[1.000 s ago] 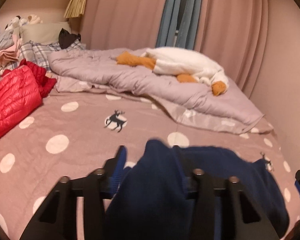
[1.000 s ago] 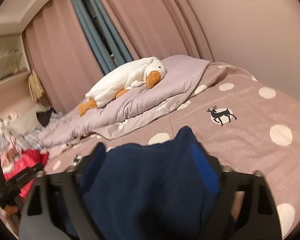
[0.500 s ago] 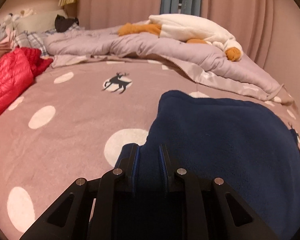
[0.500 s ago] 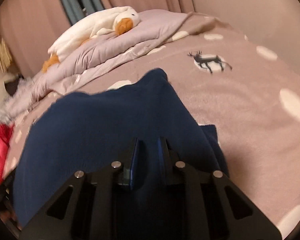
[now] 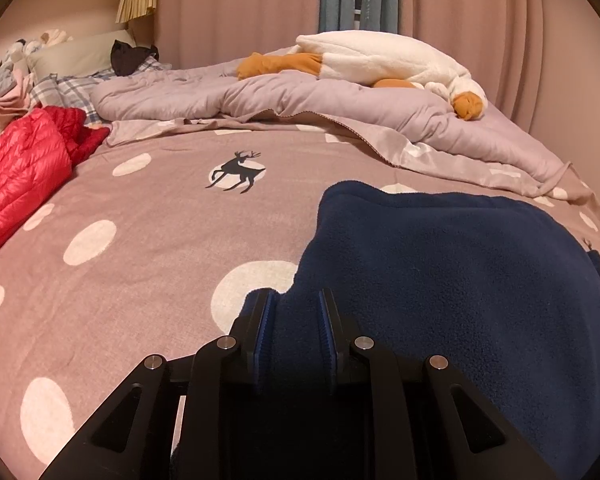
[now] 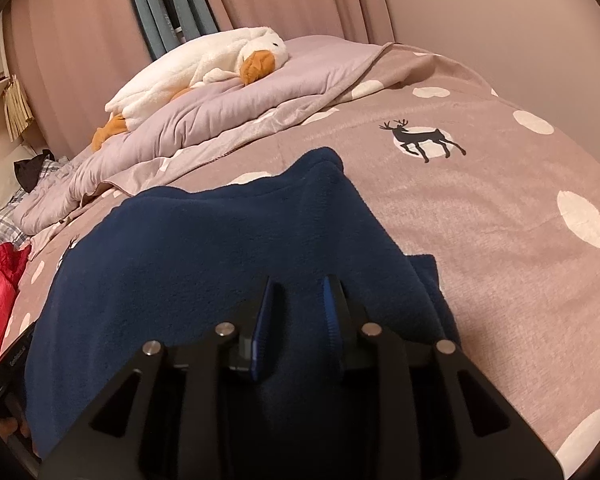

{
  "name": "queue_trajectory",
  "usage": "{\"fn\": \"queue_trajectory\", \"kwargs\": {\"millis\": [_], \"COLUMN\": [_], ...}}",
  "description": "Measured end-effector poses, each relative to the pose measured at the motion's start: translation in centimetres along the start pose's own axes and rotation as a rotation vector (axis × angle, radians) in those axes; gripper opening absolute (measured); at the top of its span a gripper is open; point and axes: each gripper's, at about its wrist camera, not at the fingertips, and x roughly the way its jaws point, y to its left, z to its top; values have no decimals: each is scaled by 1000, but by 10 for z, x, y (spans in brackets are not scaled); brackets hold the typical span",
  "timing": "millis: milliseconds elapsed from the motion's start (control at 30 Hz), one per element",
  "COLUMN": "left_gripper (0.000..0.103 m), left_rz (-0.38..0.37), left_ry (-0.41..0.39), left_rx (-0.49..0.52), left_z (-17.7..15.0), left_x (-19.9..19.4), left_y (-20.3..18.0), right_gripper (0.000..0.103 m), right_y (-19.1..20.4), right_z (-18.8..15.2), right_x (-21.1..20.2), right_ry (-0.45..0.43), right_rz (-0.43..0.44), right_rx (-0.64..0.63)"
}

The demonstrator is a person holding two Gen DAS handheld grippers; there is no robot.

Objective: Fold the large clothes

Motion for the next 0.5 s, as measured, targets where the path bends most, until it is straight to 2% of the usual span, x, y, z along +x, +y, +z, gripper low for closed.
{"fn": "queue_trajectory", "kwargs": {"millis": [333,500], "left_gripper": [22,29], "left_rz": [2,24], "left_ry": [0,-1], "left_rx": [0,-7], "left_z": [1,1], "left_x": [1,2], "left_y": [0,3], "right_gripper": [33,34], "right_y": [3,3], "right_z": [-1,-1], "right_x": [-1,-2], "right_ry": [1,2], "right_rz": [10,9], "right_rx": [-5,-5]}}
